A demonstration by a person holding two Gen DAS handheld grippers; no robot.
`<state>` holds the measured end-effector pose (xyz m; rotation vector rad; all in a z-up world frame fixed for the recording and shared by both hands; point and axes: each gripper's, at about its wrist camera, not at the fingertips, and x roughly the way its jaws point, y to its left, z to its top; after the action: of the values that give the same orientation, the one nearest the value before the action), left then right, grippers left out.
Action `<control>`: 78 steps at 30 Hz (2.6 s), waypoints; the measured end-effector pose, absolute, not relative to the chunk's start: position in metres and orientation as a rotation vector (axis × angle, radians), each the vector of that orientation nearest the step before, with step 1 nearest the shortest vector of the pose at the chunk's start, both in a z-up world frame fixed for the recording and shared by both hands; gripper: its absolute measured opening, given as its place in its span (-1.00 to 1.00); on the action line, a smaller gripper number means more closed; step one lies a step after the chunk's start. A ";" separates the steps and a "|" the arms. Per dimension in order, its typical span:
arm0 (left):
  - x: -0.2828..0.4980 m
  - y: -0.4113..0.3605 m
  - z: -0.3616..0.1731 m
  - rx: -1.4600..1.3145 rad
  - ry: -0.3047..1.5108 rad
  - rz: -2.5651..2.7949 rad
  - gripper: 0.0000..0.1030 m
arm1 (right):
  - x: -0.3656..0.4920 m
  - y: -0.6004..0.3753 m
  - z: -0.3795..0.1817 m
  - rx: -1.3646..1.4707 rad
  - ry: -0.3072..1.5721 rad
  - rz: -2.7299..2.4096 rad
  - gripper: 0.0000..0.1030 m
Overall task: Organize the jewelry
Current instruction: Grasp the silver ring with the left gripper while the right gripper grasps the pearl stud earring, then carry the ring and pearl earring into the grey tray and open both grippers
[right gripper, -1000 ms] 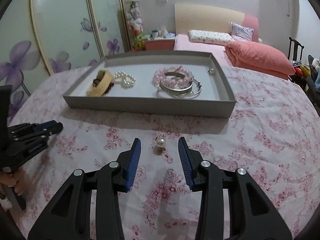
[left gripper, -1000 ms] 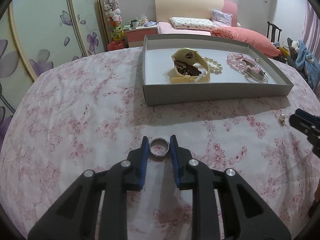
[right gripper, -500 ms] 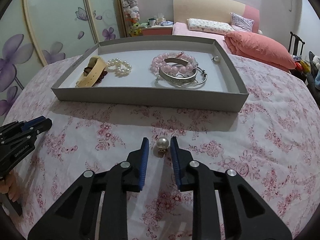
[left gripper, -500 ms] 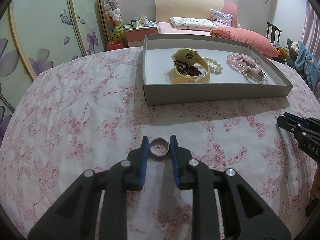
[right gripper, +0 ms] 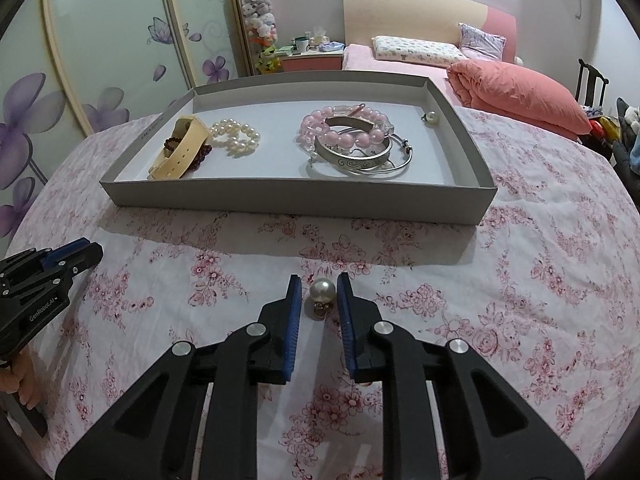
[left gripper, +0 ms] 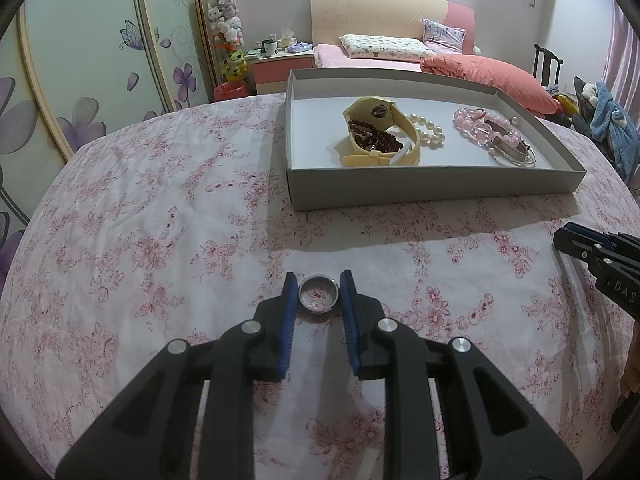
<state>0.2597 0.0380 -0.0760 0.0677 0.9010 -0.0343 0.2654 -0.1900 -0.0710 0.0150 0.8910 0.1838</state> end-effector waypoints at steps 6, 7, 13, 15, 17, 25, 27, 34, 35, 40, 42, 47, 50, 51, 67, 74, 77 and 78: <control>0.260 0.038 -0.076 0.068 0.901 -0.034 -0.56 | 0.266 -0.190 -0.071 0.016 0.892 0.183 -0.66; 0.260 0.038 -0.076 0.067 0.901 -0.034 -0.56 | 0.266 -0.190 -0.071 0.015 0.891 0.180 -0.70; 0.259 0.038 -0.075 0.053 0.899 -0.037 -0.57 | 0.260 -0.191 -0.070 0.026 0.895 0.199 -0.73; 0.257 0.040 -0.075 0.026 0.897 -0.042 -0.58 | 0.252 -0.191 -0.066 0.040 0.881 0.226 -0.73; 0.252 0.041 -0.073 0.007 0.887 -0.052 -0.58 | 0.243 -0.191 -0.057 0.042 0.832 0.238 -0.73; 0.223 0.021 -0.034 0.005 0.704 -0.098 -0.58 | 0.206 -0.190 -0.001 0.065 0.533 0.263 -0.73; 0.216 0.013 -0.023 0.013 0.650 -0.105 -0.58 | 0.196 -0.186 0.011 0.058 0.447 0.266 -0.72; 0.200 -0.010 0.006 0.060 0.470 -0.102 -0.58 | 0.179 -0.183 0.035 0.043 0.266 0.246 -0.73; 0.199 -0.012 0.009 0.068 0.451 -0.097 -0.58 | 0.176 -0.184 0.037 0.039 0.242 0.235 -0.72; 0.198 -0.022 0.014 0.099 0.383 -0.077 -0.58 | 0.174 -0.181 0.039 -0.013 0.160 0.176 -0.72; 0.201 -0.024 0.015 0.090 0.380 -0.073 -0.58 | 0.178 -0.180 0.037 -0.007 0.163 0.174 -0.72; 0.209 -0.021 0.015 0.074 0.373 -0.058 -0.58 | 0.189 -0.175 0.036 -0.015 0.163 0.159 -0.72; 0.216 -0.021 0.016 0.065 0.367 -0.055 -0.58 | 0.194 -0.175 0.039 -0.014 0.155 0.153 -0.72; 0.219 -0.021 0.017 0.064 0.366 -0.055 -0.58 | 0.194 -0.176 0.038 -0.013 0.153 0.153 -0.72; 0.303 -0.029 0.008 0.015 0.415 -0.087 -0.58 | 0.292 -0.184 0.019 0.072 0.284 0.165 -0.73; 0.342 -0.031 -0.011 0.003 0.477 -0.099 -0.58 | 0.338 -0.184 -0.010 0.123 0.444 0.175 -0.73; 0.351 -0.033 -0.017 0.008 0.492 -0.105 -0.58 | 0.348 -0.185 -0.018 0.153 0.491 0.173 -0.72; 0.353 -0.033 -0.019 0.005 0.501 -0.111 -0.58 | 0.350 -0.186 -0.020 0.156 0.503 0.172 -0.72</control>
<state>0.3534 -0.0329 -0.0189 0.0052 0.5005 -0.1108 0.3499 -0.1858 -0.0199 0.1560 0.5028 0.1723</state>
